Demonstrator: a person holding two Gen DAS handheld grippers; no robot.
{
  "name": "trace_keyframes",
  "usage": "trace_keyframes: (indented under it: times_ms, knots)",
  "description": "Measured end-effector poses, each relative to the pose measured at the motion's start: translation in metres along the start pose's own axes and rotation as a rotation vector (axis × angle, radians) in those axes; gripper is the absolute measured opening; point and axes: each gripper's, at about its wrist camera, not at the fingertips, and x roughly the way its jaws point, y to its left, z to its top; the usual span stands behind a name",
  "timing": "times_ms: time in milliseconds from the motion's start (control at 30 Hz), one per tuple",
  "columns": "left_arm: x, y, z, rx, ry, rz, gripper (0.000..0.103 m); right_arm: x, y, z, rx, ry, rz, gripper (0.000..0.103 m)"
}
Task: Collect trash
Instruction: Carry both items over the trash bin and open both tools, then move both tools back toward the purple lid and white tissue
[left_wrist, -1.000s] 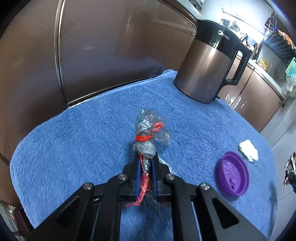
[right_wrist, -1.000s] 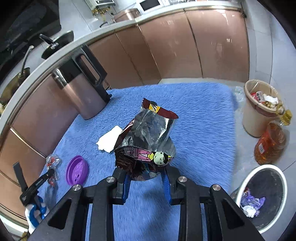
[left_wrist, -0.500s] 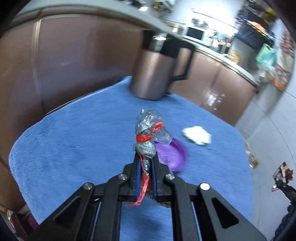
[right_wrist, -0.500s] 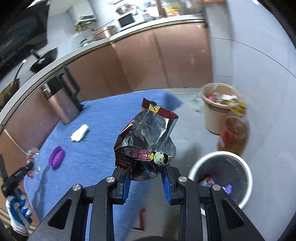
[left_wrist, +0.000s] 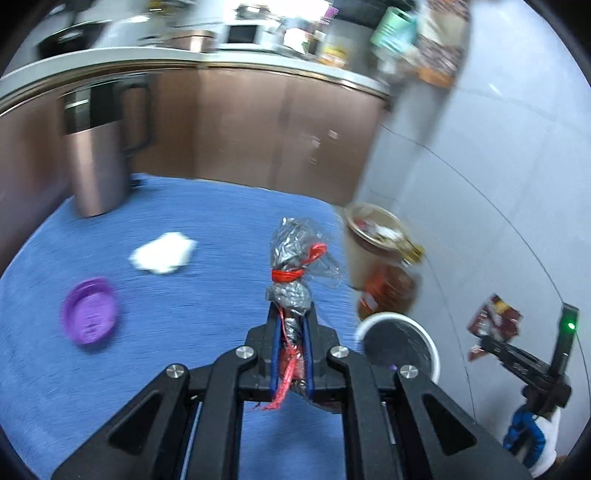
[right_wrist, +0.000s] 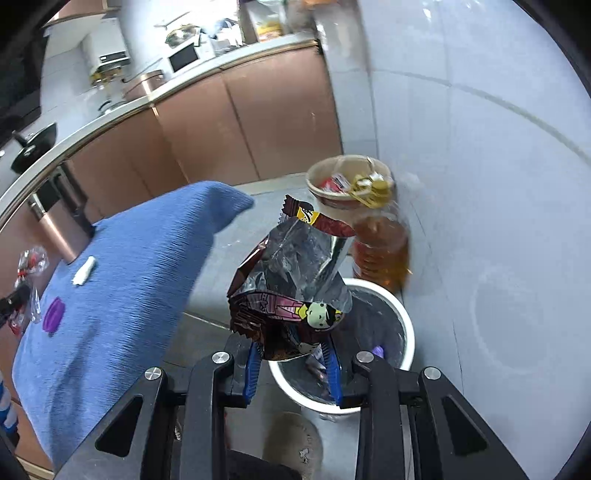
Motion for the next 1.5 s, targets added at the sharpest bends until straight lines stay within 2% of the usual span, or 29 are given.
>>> trace_keyframes:
  times_ms: [233, 500, 700, 767, 833, 867, 900, 1033, 1233, 1400, 1500]
  knots:
    - [0.063, -0.099, 0.003, 0.184, 0.103, -0.086, 0.010, 0.019, -0.035, -0.010, 0.061, 0.039, -0.016, 0.028]
    - [0.125, -0.166, -0.002, 0.245, 0.206, -0.166, 0.010, 0.026, -0.060, -0.003, 0.075, 0.060, -0.041, 0.032]
    - [0.152, -0.182, -0.002, 0.235, 0.255, -0.207, 0.013, 0.041, -0.066, 0.002, 0.068, 0.073, -0.060, 0.035]
    - [0.158, -0.186, 0.000, 0.230, 0.263, -0.216, 0.016, 0.046, -0.067, 0.004, 0.065, 0.076, -0.068, 0.041]
    - [0.160, -0.185, 0.001, 0.215, 0.267, -0.227, 0.025, 0.048, -0.068, 0.003, 0.063, 0.076, -0.083, 0.048]
    - [0.159, -0.183, 0.002, 0.207, 0.265, -0.232, 0.035, 0.049, -0.069, 0.003, 0.064, 0.077, -0.085, 0.048]
    - [0.157, -0.181, 0.003, 0.202, 0.257, -0.234, 0.040, 0.050, -0.070, 0.003, 0.067, 0.078, -0.084, 0.049]
    - [0.150, -0.182, 0.005, 0.199, 0.246, -0.241, 0.040, 0.053, -0.072, 0.002, 0.077, 0.085, -0.089, 0.053]
    - [0.131, -0.172, 0.008, 0.189, 0.218, -0.235, 0.040, 0.049, -0.069, -0.001, 0.082, 0.089, -0.092, 0.054]
    - [0.102, -0.158, 0.011, 0.178, 0.155, -0.204, 0.040, 0.032, -0.061, 0.004, 0.081, 0.062, -0.086, 0.056]
    - [0.077, -0.140, 0.011, 0.168, 0.095, -0.157, 0.040, 0.017, -0.050, 0.007, 0.067, 0.034, -0.081, 0.060]
